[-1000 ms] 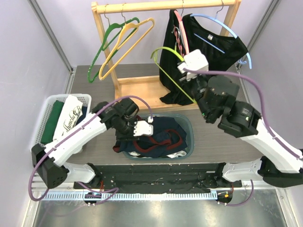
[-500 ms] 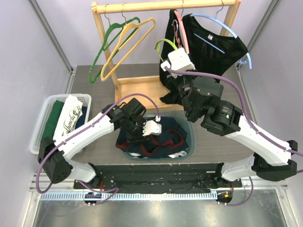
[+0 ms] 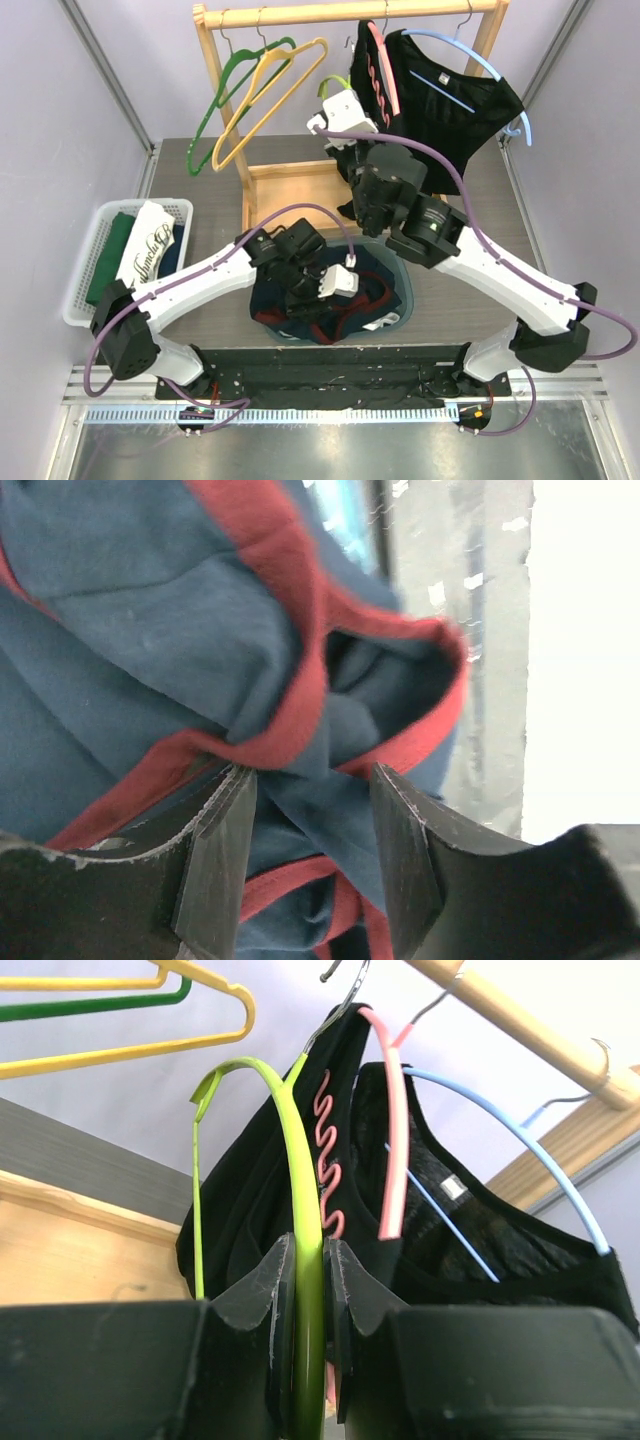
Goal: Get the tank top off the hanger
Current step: Place the hanger at the clothesline.
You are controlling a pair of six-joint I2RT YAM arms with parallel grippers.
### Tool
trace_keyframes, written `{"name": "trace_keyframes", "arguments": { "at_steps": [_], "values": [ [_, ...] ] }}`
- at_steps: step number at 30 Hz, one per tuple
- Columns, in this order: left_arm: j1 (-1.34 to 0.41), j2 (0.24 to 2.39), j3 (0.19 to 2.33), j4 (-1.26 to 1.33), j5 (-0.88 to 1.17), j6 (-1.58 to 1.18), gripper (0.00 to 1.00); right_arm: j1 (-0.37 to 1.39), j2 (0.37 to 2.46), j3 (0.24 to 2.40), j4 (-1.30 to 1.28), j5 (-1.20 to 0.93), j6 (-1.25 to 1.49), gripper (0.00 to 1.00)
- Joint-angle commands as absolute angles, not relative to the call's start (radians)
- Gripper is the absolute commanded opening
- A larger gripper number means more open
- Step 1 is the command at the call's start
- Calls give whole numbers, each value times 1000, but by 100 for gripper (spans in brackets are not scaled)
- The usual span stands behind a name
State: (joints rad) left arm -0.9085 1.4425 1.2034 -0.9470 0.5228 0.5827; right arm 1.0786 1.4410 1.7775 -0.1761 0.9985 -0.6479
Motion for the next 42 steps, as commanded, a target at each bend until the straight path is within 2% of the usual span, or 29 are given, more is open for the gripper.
{"name": "trace_keyframes", "arguments": {
  "at_steps": [1, 5, 9, 12, 13, 21, 26, 32, 36, 42],
  "values": [
    [-861, 1408, 1073, -819, 381, 566, 53, 1029, 1460, 1851, -110, 927, -609, 1],
    [-857, 1436, 930, -668, 126, 564, 53, 991, 1482, 1879, -121, 873, -591, 1],
    [-858, 1480, 876, -612, 39, 566, 57, 956, 1500, 1907, -133, 827, -572, 1],
    [-859, 1467, 903, -612, 49, 542, 73, 934, 1514, 1934, -140, 787, -557, 1],
    [-859, 1456, 951, -633, 55, 520, 83, 925, 1528, 1942, -140, 781, -558, 1],
    [-858, 1305, 1253, -817, 121, 367, 99, 896, 1583, 1976, -91, 712, -603, 1],
    [-859, 1253, 1406, -937, 167, 318, 100, 893, 1591, 2006, -95, 700, -595, 1],
    [-859, 1210, 1488, -1040, 210, 330, 100, 910, 1510, 1956, -101, 703, -569, 1],
    [-859, 1197, 1541, -1075, 186, 328, 100, 920, 1433, 1899, -80, 698, -568, 1],
    [-859, 1184, 1562, -1078, 129, 341, 100, 920, 1440, 1885, -43, 712, -606, 1]
  ]
}}
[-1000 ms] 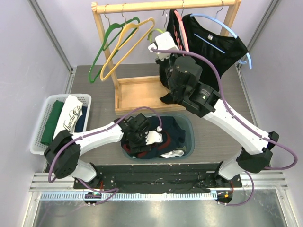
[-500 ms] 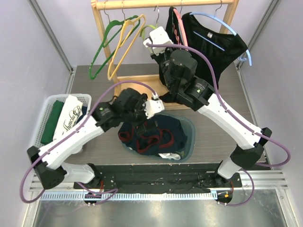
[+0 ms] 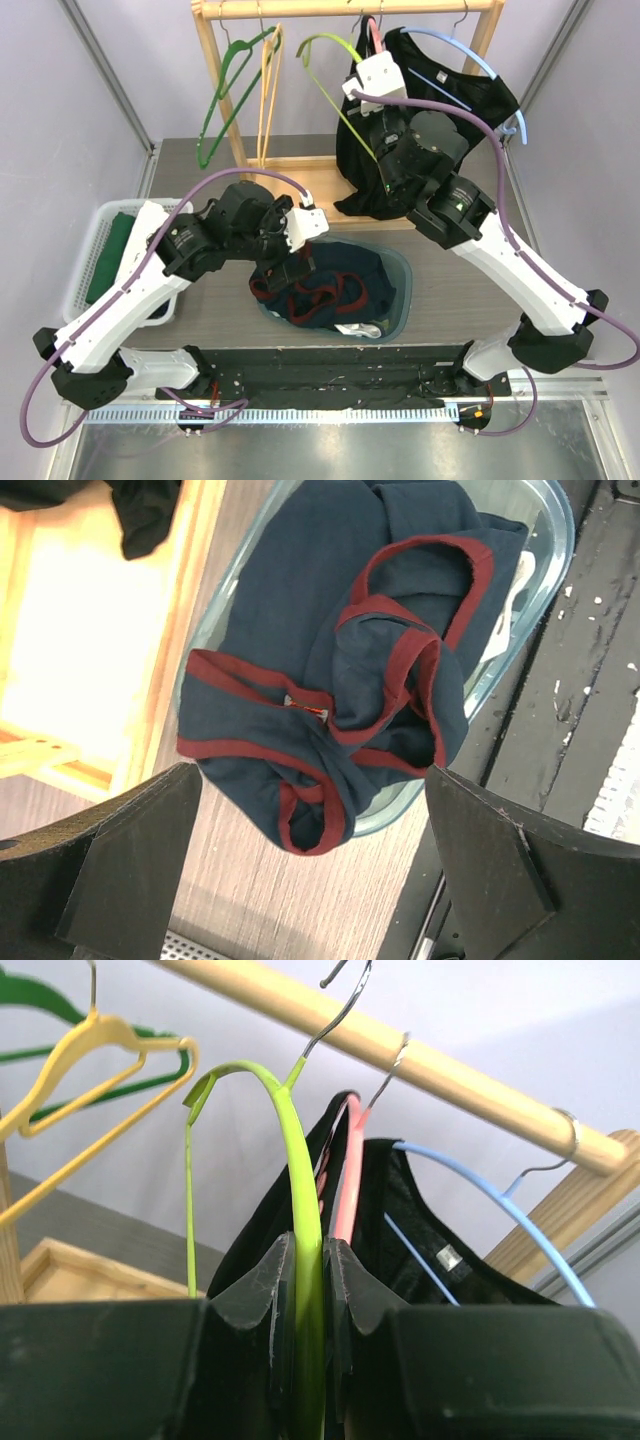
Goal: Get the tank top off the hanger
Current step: Place the hanger at the clothesline.
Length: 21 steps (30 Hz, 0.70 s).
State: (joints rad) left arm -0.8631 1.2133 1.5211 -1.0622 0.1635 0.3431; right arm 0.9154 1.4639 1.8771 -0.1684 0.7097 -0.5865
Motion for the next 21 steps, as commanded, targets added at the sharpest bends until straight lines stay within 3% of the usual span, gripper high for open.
{"name": "trace_keyframes", "arguments": {
  "at_steps": [1, 21],
  "values": [
    [-859, 1186, 1559, -1078, 132, 345, 100, 920, 1456, 1893, -29, 713, -615, 1],
    [-858, 1186, 1563, -1066, 103, 357, 100, 887, 1686, 2126, -11, 729, -680, 1]
  ]
}}
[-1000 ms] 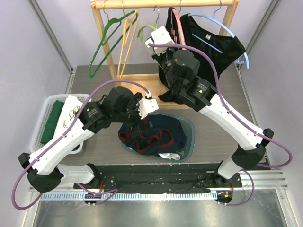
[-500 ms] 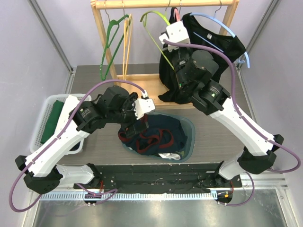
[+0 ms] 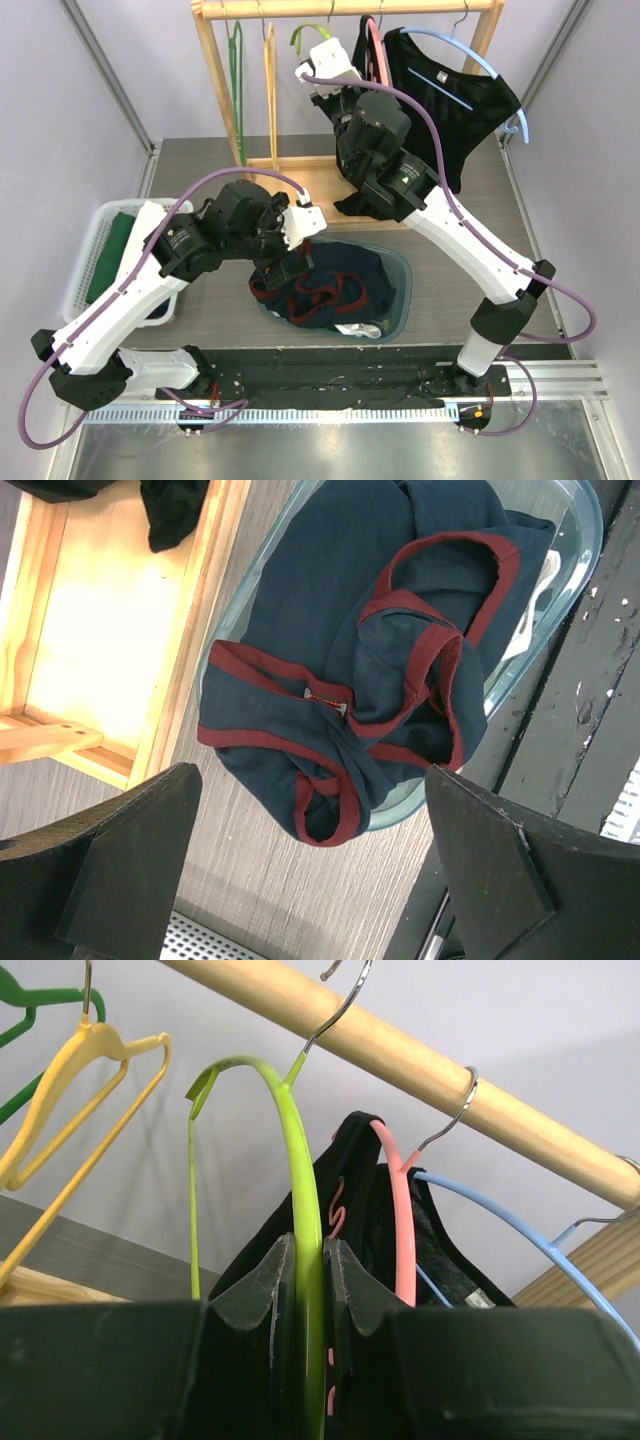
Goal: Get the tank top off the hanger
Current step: Place the hanger at the clothesline.
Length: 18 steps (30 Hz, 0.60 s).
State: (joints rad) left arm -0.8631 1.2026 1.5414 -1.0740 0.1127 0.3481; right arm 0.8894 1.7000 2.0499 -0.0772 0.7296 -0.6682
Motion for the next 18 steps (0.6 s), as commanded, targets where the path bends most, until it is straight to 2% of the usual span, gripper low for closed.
{"name": "trace_keyframes", "arguments": {
  "at_steps": [1, 18],
  "values": [
    [-857, 1186, 1563, -1065, 103, 357, 100, 887, 1692, 2131, -12, 729, -681, 1],
    [-859, 1183, 1571, -1075, 80, 377, 100, 881, 1747, 2103, -58, 735, -663, 1]
  ]
}}
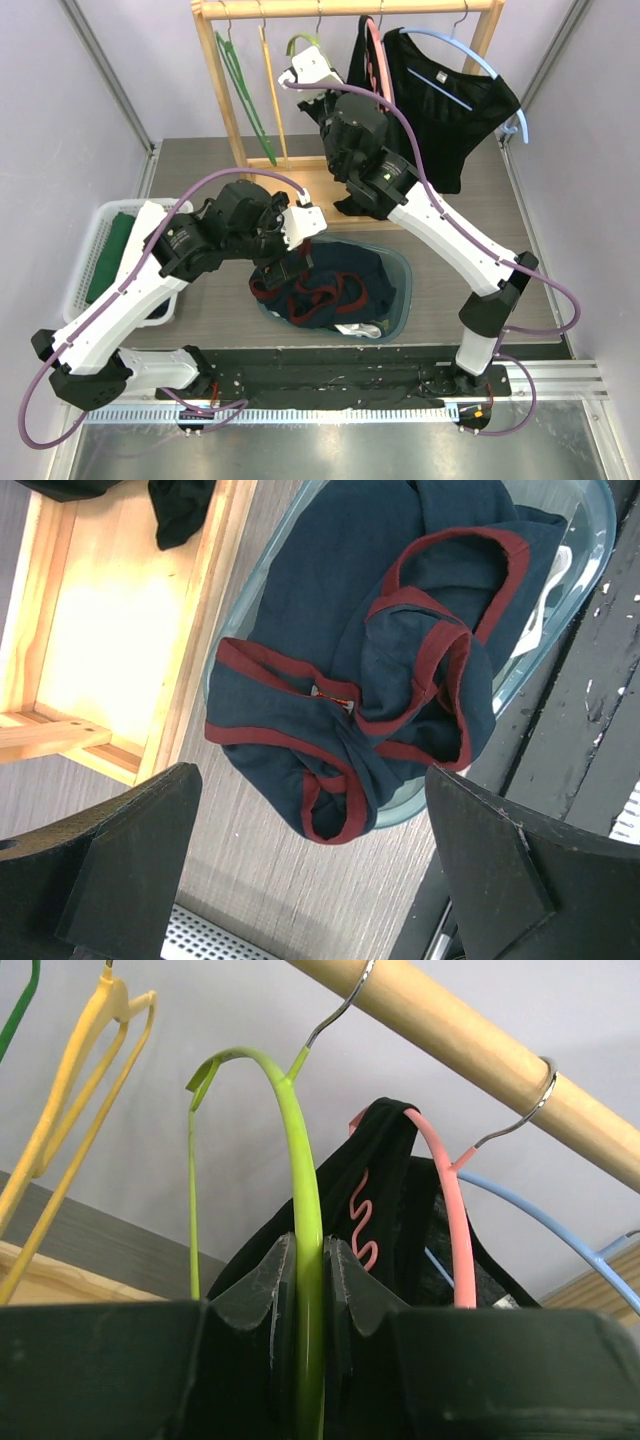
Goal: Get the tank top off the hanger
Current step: Place the hanger at the clothesline, then pick up the hanger from the clothesline.
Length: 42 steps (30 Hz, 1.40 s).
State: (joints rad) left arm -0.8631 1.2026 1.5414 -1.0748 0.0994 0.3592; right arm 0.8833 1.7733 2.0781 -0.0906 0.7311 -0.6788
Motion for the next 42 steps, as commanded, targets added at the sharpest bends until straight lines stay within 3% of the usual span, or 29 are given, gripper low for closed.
{"name": "trace_keyframes", "arguments": {
  "at_steps": [1, 4, 5, 6, 7, 10, 12, 18, 23, 31, 42],
  "values": [
    [-858, 1183, 1571, -1074, 81, 379, 100, 881, 1747, 2103, -69, 730, -657, 1],
    [-859, 1184, 1580, -1069, 71, 373, 100, 881, 1749, 2102, -130, 709, -617, 2],
    [-858, 1184, 1582, -1054, 60, 370, 100, 881, 1749, 2103, -150, 701, -601, 8],
    [-859, 1181, 1583, -1043, 26, 364, 100, 881, 1747, 2102, -175, 692, -580, 17],
    [-858, 1183, 1586, -1031, 8, 356, 100, 881, 1743, 2102, -178, 690, -571, 35],
    [-859, 1183, 1594, -971, -98, 348, 100, 881, 1723, 2129, -227, 680, -514, 58],
    [-858, 1187, 1591, -948, -161, 353, 100, 881, 1703, 2166, -291, 645, -468, 66],
    [-857, 1198, 1556, -905, -212, 385, 100, 879, 1540, 2117, -316, 592, -348, 75],
    [-857, 1213, 1529, -873, -268, 410, 100, 833, 1436, 2082, -302, 607, -313, 76],
    [-859, 1204, 1497, -864, -296, 423, 100, 736, 1439, 2036, -353, 618, -250, 74],
    [-857, 1206, 1497, -874, -288, 428, 100, 678, 1477, 1994, -436, 529, -150, 82]
  ]
}}
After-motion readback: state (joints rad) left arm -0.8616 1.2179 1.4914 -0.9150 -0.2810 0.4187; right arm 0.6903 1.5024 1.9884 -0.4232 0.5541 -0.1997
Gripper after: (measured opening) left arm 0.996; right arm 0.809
